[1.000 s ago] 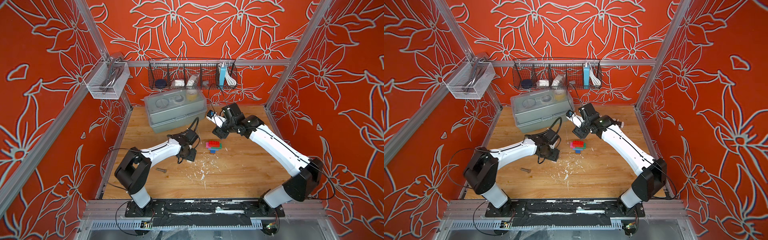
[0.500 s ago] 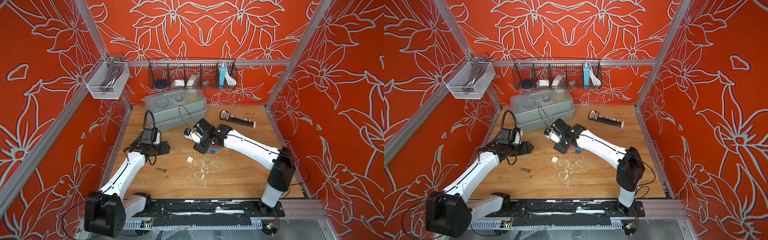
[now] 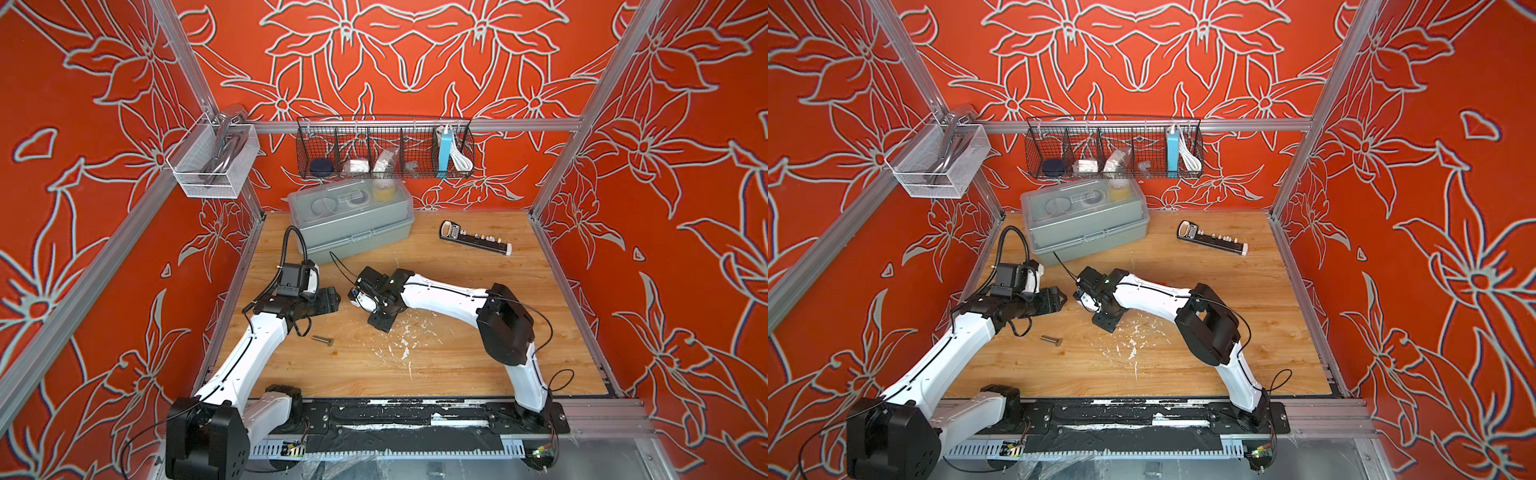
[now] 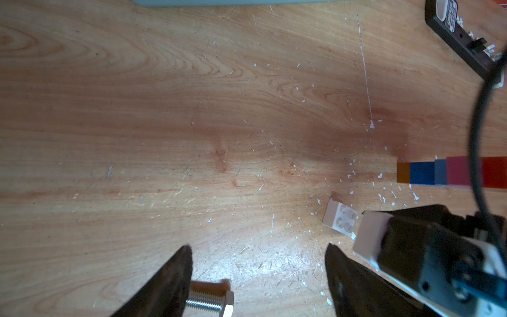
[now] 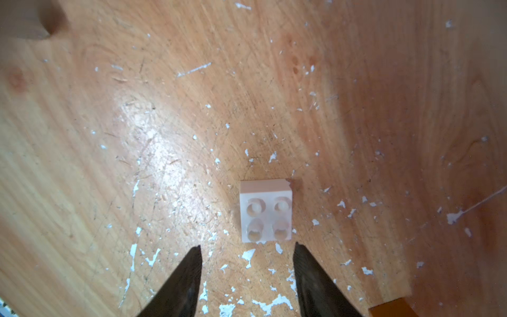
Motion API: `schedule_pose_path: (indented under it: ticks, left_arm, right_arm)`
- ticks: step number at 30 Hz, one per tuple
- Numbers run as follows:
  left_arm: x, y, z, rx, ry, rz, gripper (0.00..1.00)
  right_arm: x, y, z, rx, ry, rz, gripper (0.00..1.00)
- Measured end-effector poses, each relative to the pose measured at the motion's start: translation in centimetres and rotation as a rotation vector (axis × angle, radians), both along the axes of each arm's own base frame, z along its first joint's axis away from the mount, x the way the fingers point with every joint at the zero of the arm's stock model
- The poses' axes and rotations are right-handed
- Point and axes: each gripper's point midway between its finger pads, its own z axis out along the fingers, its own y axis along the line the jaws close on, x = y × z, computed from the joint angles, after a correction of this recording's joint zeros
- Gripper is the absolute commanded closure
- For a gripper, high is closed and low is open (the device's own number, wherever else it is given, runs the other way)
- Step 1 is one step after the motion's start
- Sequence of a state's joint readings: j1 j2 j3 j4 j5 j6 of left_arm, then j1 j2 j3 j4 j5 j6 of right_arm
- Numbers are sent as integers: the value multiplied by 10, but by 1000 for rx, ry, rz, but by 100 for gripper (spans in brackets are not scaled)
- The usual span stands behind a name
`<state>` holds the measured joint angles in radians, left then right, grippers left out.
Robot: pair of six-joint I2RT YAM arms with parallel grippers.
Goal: Assemble a spoon with lego
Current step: Pick up the lego brick from the center of the board.
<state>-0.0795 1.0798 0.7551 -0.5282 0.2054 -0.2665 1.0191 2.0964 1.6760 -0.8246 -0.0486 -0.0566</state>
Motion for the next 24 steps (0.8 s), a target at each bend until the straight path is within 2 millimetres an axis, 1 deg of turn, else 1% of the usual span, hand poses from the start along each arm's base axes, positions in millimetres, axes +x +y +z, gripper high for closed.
schedule_pose_path:
  ticks: [6,12,14,18,20,24]
  left_arm:
    - [1,-1,1,-5,-7,-3,25]
    - [2,-3,2,-12,-11,-9,25]
    - [2,-3,2,-13,-11,-9,25]
    - [2,-3,2,-14,-11,-10,25]
    - [2,-3,2,-15,-11,-11,25]
    - [2,-3,2,-15,-11,-12,25]
  right_arm:
    - [4,1,-7,-15,-3,-17,52]
    - [5,3,-19,-34,8,-21,67]
    - [5,3,-20,-34,7,-20,71]
    - [7,4,-19,-37,3,-22,72]
    - [7,4,-19,-38,3,-22,77]
    - [7,5,-19,-38,3,-22,83]
